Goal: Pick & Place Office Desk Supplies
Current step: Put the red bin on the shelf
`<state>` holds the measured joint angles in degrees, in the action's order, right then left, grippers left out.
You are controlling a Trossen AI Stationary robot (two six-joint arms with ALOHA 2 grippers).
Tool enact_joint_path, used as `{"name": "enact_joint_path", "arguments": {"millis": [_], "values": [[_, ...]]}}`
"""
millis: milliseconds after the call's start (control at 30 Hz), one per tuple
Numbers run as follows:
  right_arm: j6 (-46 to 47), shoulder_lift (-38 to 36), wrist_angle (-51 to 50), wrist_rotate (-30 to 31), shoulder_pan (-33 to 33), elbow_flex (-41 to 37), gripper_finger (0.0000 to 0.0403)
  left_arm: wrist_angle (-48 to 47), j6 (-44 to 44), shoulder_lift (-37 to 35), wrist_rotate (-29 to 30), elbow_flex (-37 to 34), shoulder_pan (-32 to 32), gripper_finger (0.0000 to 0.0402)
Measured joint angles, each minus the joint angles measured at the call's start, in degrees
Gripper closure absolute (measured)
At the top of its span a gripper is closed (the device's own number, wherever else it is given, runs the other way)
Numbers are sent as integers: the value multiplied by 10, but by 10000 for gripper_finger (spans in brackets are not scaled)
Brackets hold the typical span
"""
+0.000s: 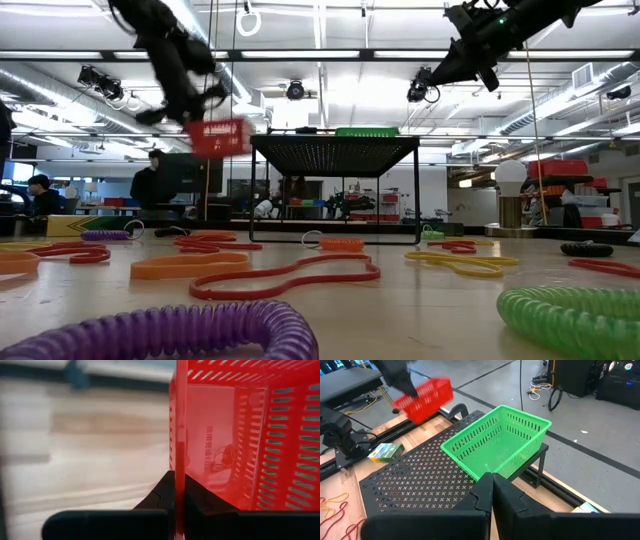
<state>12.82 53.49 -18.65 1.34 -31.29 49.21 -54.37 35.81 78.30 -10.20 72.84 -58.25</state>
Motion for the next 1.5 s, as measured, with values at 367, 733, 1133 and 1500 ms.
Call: {"name": "enact_joint_path", "arguments": {"millis": [367,733,1133,1500], "values": [[17,0,0,0,-2,0,392,-43,105,18,2,144,99,392],[13,0,0,-6,-2,0,392,-96,108,159,30,268,165,392],[28,0,0,-8,-2,0,392,-73,143,253,55,294,202,389],[19,0,0,-8,-2,0,392,-71,154,259,119,294,203,388]]}}
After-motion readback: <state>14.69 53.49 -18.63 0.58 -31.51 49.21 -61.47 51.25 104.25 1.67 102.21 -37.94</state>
